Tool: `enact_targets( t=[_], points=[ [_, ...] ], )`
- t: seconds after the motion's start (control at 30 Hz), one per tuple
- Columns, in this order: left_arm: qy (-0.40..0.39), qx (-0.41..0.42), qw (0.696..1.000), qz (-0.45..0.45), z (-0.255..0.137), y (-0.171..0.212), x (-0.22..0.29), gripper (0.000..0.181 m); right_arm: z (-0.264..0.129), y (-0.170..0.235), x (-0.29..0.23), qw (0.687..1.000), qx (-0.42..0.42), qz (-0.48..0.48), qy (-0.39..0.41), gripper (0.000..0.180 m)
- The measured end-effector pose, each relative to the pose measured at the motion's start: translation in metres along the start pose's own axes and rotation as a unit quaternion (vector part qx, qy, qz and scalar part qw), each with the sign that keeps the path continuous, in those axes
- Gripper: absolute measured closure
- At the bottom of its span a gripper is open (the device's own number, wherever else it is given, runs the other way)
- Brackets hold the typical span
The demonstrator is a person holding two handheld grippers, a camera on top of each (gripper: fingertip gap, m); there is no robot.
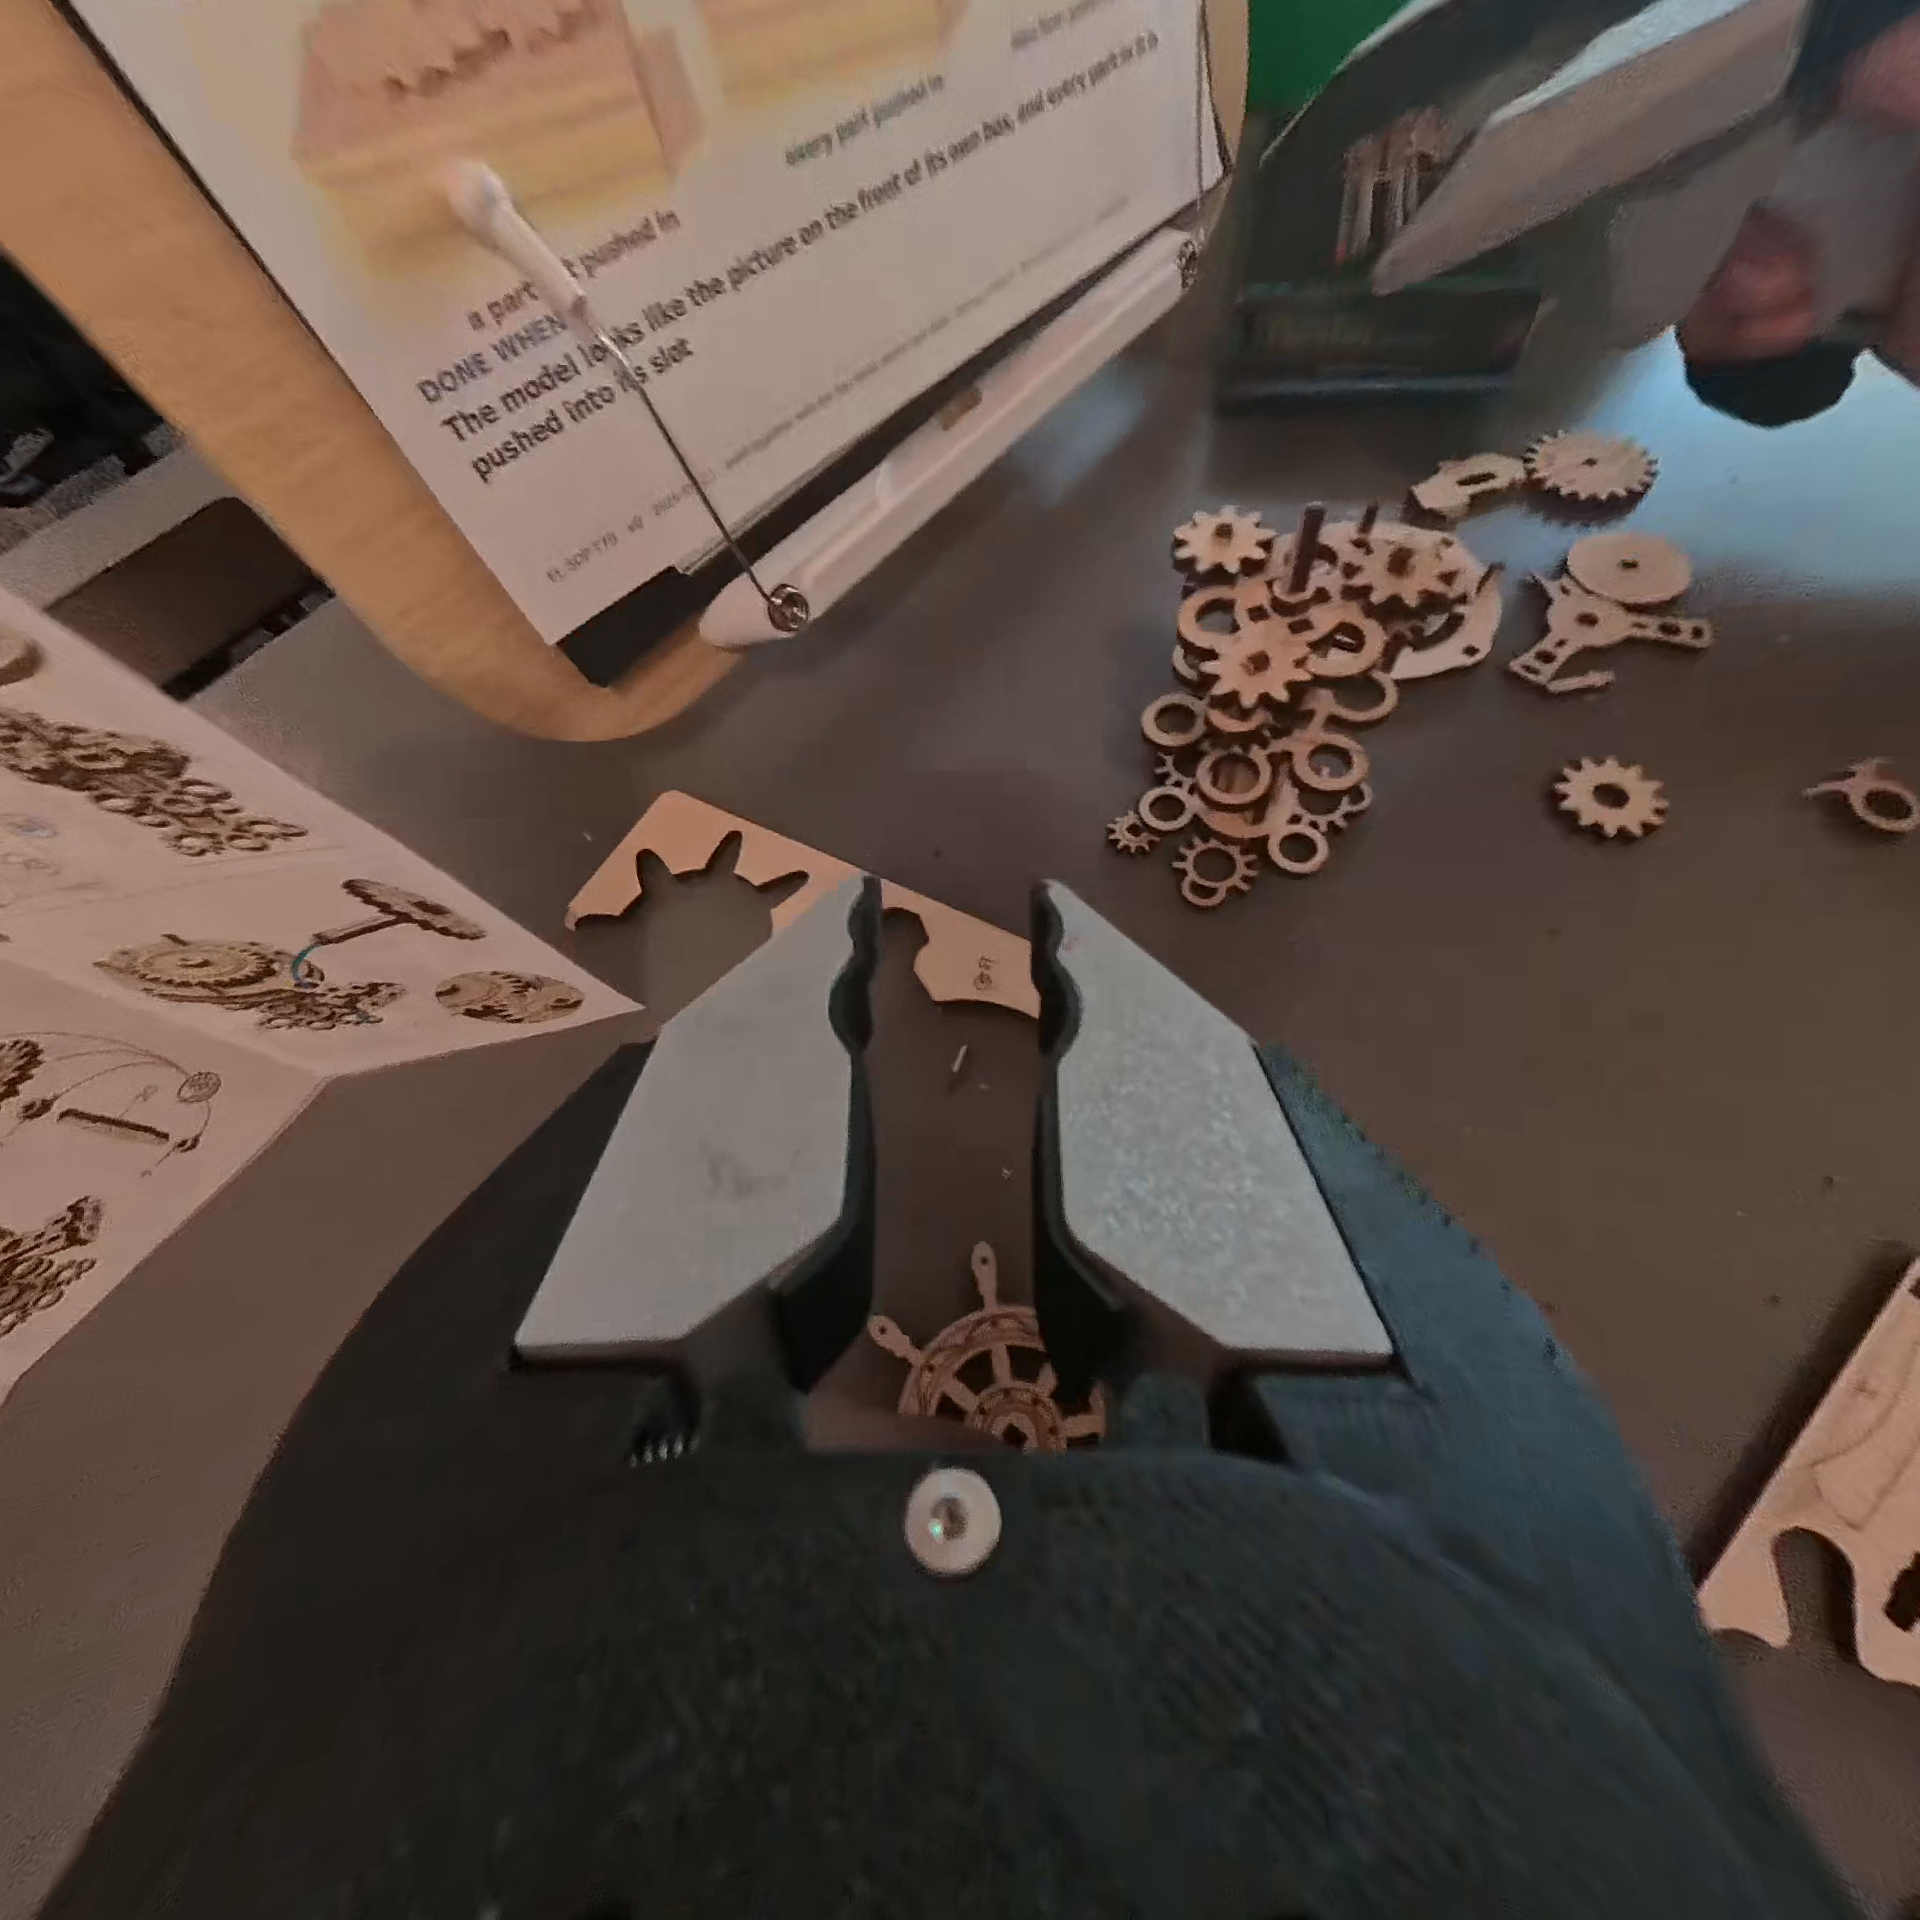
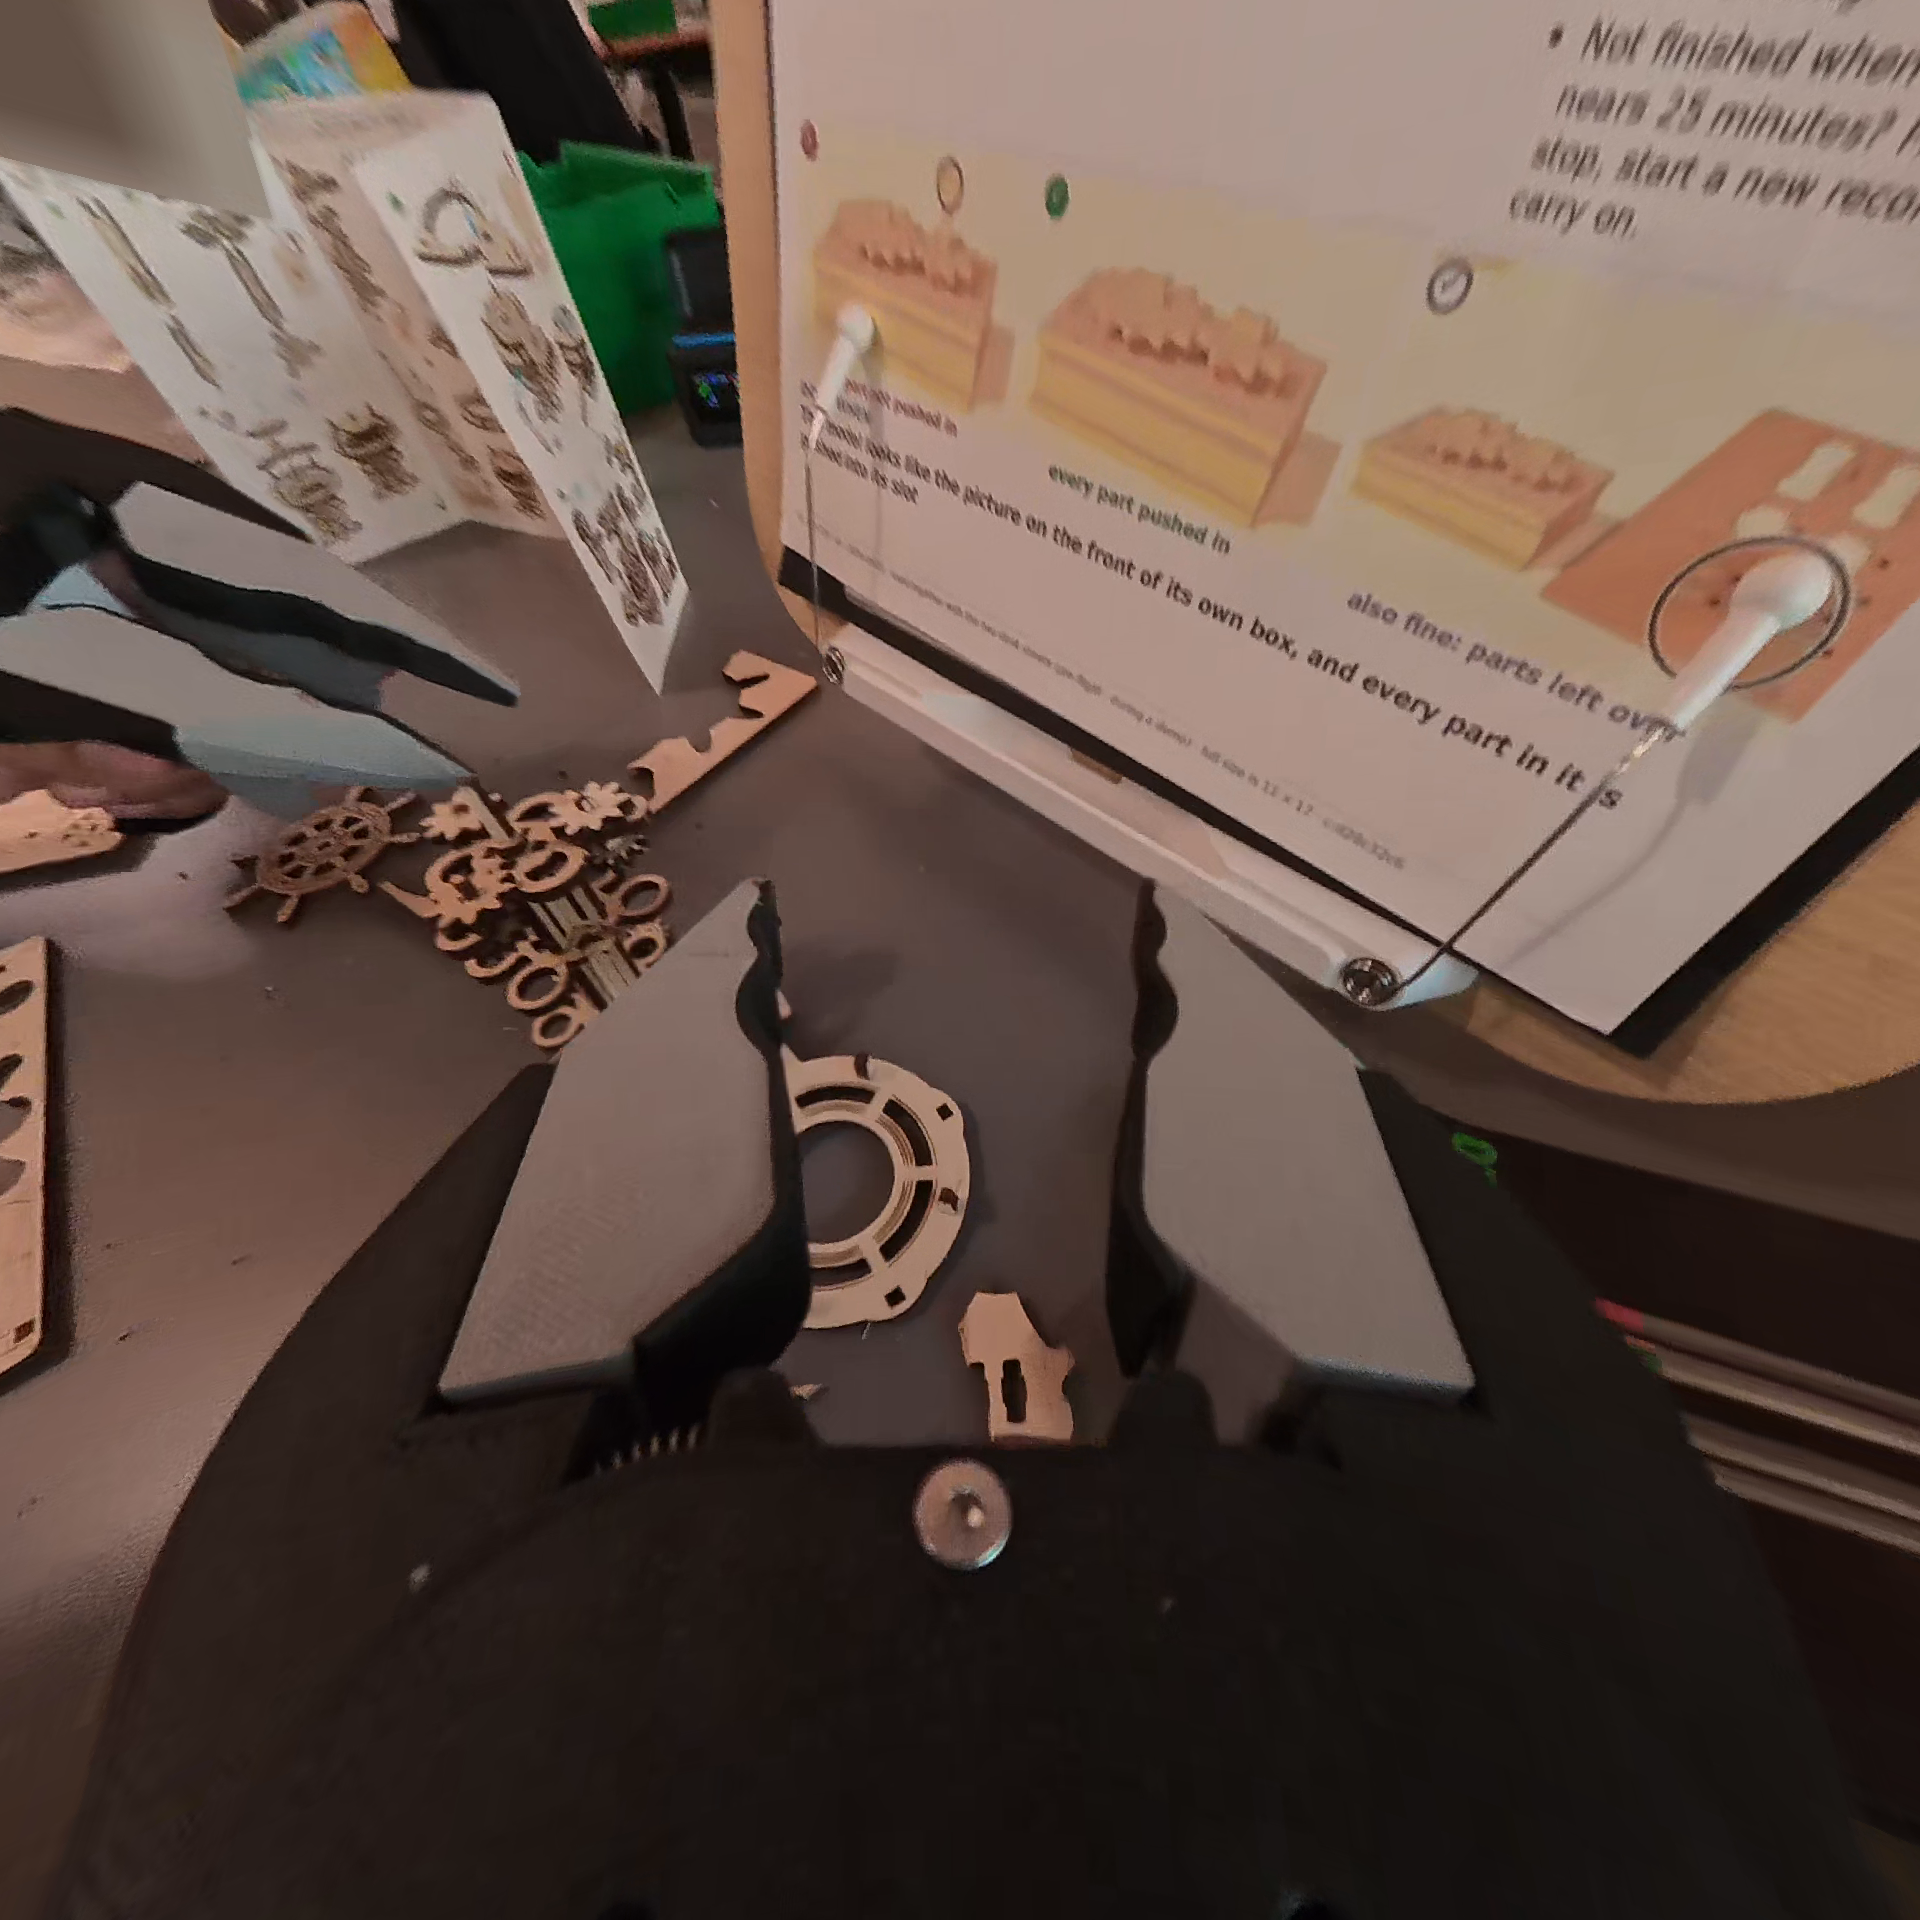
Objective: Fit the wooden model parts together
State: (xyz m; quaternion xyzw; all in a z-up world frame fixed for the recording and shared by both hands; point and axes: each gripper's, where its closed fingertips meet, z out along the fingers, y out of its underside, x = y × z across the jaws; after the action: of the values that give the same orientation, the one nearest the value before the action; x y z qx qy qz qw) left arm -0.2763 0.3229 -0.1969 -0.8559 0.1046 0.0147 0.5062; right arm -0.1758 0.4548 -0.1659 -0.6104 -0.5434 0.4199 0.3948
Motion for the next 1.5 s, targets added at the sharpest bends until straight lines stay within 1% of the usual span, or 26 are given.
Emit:
enact_targets(
  t=[0.13, 0.23, 0.33, 0.5, 0.67, 1.03, 1.27, 1.5],
  points=[
    [0.011, -0.009, 1.000, 0.019, 0.004, 0.003, 0.013, 0.154, 0.005, 0.012, 0.000, 1.000, -0.027, 0.011, -0.004, 0.116],
    [0.002, -0.013, 0.999, 0.037, 0.005, 0.005, 0.015, 0.155, 0.007, 0.017, -0.001, 0.999, -0.038, 0.010, -0.006, 0.118],
    [-0.002, -0.013, 0.999, 0.037, 0.007, 0.005, 0.014, 0.154, 0.007, 0.019, -0.001, 0.999, -0.042, 0.007, -0.004, 0.118],
    [-0.017, -0.022, 0.999, 0.037, 0.010, 0.011, 0.007, 0.155, 0.006, 0.017, -0.005, 0.999, -0.037, 0.004, -0.009, 0.118],
    [-0.023, -0.014, 0.999, 0.033, 0.010, 0.009, 0.006, 0.156, 0.007, 0.017, -0.008, 0.999, -0.039, -0.004, -0.011, 0.118],
    [-0.045, -0.026, 0.995, 0.083, 0.014, 0.012, 0.011, 0.156, 0.009, 0.019, -0.014, 0.999, -0.040, -0.026, -0.018, 0.117],
    [-0.052, -0.024, 0.993, 0.101, 0.012, 0.010, 0.011, 0.156, 0.010, 0.020, -0.006, 1.000, -0.028, -0.002, -0.015, 0.118],
    [-0.041, -0.014, 0.995, 0.085, 0.009, 0.006, 0.012, 0.157, 0.012, 0.023, -0.004, 0.999, -0.030, 0.001, -0.015, 0.118]
  ],
)
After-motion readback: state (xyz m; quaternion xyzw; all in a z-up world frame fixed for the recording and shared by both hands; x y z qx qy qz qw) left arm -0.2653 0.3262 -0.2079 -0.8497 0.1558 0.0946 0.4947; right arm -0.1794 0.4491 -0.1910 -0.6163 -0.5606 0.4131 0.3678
